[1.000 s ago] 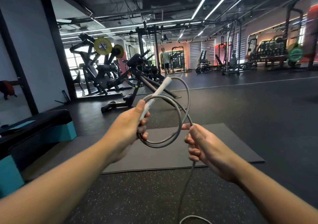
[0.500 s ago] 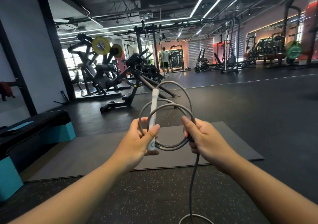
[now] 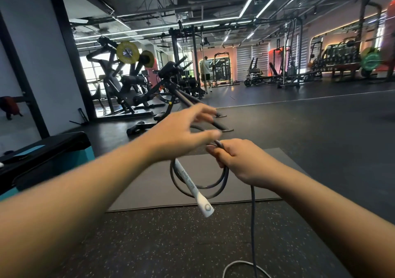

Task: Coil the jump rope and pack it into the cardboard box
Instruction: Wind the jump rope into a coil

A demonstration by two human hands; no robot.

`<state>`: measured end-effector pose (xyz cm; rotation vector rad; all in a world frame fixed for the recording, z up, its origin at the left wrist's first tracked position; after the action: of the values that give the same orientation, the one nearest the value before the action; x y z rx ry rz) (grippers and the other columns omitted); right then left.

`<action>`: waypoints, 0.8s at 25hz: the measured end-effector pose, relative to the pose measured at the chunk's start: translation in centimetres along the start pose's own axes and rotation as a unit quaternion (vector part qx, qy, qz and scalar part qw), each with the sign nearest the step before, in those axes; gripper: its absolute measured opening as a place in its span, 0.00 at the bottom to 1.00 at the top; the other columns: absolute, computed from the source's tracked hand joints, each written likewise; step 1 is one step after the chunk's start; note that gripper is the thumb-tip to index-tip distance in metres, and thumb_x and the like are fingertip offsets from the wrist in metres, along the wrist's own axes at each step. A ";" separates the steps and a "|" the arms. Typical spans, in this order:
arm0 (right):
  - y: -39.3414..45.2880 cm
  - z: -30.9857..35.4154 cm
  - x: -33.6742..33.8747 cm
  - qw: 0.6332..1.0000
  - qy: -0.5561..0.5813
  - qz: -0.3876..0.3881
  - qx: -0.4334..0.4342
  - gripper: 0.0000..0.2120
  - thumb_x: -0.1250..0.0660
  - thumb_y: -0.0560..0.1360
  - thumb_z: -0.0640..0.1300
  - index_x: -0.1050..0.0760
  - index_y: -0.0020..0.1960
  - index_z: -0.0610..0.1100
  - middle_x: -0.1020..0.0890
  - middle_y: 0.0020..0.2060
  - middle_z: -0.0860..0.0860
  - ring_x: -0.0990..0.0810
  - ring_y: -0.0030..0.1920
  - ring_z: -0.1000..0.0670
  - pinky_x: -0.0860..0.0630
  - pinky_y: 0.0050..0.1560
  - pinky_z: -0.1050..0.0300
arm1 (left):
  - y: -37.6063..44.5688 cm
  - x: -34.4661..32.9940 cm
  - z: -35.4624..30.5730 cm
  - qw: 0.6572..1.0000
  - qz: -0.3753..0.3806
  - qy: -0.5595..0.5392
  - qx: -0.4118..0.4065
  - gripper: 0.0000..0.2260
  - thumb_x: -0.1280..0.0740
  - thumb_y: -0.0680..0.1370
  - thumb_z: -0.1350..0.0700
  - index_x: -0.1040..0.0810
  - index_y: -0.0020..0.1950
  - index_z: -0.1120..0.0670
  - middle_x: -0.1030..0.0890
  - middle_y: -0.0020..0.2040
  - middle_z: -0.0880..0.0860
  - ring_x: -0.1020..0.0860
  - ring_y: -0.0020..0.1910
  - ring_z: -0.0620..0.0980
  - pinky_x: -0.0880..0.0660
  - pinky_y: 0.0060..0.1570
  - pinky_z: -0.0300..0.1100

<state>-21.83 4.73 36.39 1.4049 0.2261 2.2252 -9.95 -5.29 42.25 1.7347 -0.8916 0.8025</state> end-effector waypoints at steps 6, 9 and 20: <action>-0.1 0.3 0.8 1.000 0.005 0.014 0.027 0.14 0.41 0.84 0.55 0.24 0.43 0.53 0.22 0.33 0.57 0.25 0.36 0.60 0.32 0.37 0.68 | 2.7 -1.2 -0.2 0.974 0.206 0.096 0.010 0.30 0.49 0.82 0.33 0.13 0.47 0.51 0.14 0.43 0.55 0.19 0.36 0.48 0.23 0.44 0.44; -0.6 -0.4 1.5 0.997 0.061 -0.016 0.055 0.14 0.36 0.80 0.59 0.19 0.41 0.52 0.18 0.34 0.52 0.21 0.37 0.58 0.26 0.41 0.61 | 2.1 -1.4 0.2 0.982 0.178 0.058 -0.025 0.27 0.47 0.81 0.34 0.14 0.46 0.49 0.14 0.43 0.53 0.19 0.43 0.53 0.24 0.52 0.53; -3.8 -5.6 1.5 0.941 0.329 0.063 -0.051 0.23 0.36 0.78 0.62 0.21 0.42 0.42 0.28 0.31 0.48 0.23 0.37 0.45 0.20 0.54 0.37 | 1.1 0.4 0.7 0.990 0.096 -0.088 0.044 0.24 0.42 0.81 0.36 0.31 0.34 0.53 0.34 0.27 0.44 0.38 0.26 0.46 0.39 0.27 0.37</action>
<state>-26.03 9.45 33.54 0.5887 0.2410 2.7046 -10.65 -6.33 42.88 1.8381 -1.1723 0.8327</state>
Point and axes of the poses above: each hand's wrist, its own y-axis towards the middle knuckle, its own x-axis out of the back of the hand, z = x × y, the point moved 3 cm from there along y, towards the middle knuckle
